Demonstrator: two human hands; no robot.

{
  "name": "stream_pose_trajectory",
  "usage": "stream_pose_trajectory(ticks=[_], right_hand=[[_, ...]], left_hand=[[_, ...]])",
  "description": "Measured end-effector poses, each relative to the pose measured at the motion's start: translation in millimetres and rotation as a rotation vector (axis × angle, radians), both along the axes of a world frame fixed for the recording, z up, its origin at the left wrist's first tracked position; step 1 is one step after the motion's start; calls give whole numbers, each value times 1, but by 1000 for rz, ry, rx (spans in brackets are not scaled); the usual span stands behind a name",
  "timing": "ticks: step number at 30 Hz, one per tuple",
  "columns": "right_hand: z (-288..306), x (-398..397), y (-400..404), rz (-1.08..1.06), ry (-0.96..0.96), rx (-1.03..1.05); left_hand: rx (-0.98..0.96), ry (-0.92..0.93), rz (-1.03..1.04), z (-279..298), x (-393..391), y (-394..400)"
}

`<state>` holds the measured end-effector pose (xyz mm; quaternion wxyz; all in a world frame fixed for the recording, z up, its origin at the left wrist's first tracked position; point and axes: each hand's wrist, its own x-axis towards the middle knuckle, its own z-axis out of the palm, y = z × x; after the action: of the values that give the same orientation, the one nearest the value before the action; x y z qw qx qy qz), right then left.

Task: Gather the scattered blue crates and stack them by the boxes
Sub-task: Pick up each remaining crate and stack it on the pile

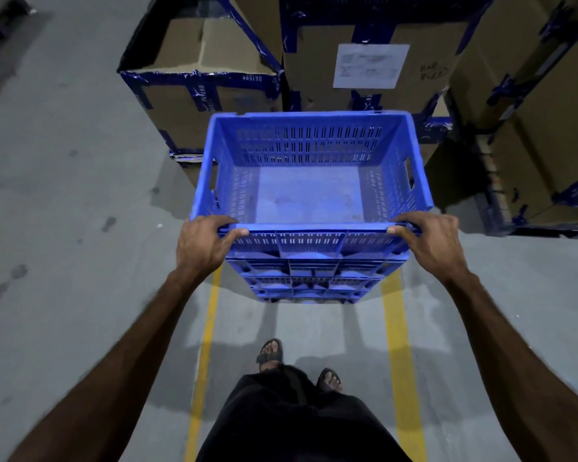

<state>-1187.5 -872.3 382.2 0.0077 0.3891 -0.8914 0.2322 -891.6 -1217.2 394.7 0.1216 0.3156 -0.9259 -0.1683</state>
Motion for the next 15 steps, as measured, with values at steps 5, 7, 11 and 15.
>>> stream_pose_trajectory(ticks=[5, 7, 11, 15], right_hand=[[3, -4, 5, 1, 37, 28], [3, -3, 7, -4, 48, 31], [5, 4, 7, -20, 43, 36], [8, 9, 11, -30, 52, 36]], left_hand=[[15, 25, 9, -1, 0, 2], [10, 30, 5, -1, 0, 1], [36, 10, 22, 2, -3, -5], [93, -9, 50, 3, -4, -10]])
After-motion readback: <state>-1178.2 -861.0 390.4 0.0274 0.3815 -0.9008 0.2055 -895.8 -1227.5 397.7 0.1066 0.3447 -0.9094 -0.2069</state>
